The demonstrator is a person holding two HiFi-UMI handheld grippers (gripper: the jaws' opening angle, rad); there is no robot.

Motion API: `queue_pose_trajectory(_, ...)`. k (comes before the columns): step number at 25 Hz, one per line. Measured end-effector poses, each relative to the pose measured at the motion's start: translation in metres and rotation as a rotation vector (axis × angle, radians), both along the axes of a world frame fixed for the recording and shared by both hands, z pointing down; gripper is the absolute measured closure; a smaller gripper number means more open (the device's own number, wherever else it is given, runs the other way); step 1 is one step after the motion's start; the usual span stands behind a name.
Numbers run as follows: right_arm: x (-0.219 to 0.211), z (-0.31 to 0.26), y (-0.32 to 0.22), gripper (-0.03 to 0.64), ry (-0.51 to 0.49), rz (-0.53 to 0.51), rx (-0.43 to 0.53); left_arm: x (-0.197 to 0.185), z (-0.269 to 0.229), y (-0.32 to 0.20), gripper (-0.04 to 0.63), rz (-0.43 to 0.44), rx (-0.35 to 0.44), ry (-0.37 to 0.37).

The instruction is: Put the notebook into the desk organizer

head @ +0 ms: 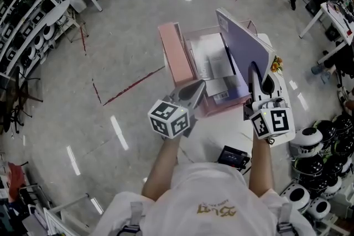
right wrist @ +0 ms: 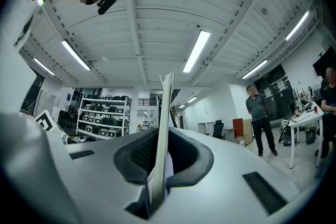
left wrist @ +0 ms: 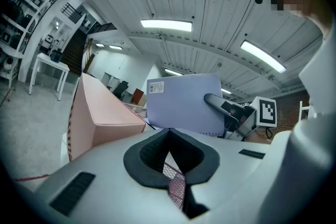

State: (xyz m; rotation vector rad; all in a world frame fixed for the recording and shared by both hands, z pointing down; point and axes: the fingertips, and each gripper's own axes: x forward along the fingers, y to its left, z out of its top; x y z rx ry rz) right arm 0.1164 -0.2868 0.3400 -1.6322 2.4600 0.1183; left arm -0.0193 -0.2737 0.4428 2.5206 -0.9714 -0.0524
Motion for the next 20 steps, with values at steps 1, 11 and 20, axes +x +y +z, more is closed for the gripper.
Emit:
queue_pose_trajectory(1, 0.000, 0.000, -0.001, 0.575, 0.002, -0.003, 0.001, 0.000, 0.000, -0.001, 0.580, -0.001, -0.001, -0.001)
queue_pose_trajectory(11, -0.011, 0.007, -0.006, 0.575, 0.081, -0.042, 0.020, 0.000, 0.006, -0.007, 0.580, -0.005, -0.016, 0.003)
queue_pose_trajectory(20, -0.024, 0.016, -0.003, 0.574, 0.153, -0.082, 0.024, -0.003, 0.007, -0.008, 0.580, -0.012, -0.021, 0.006)
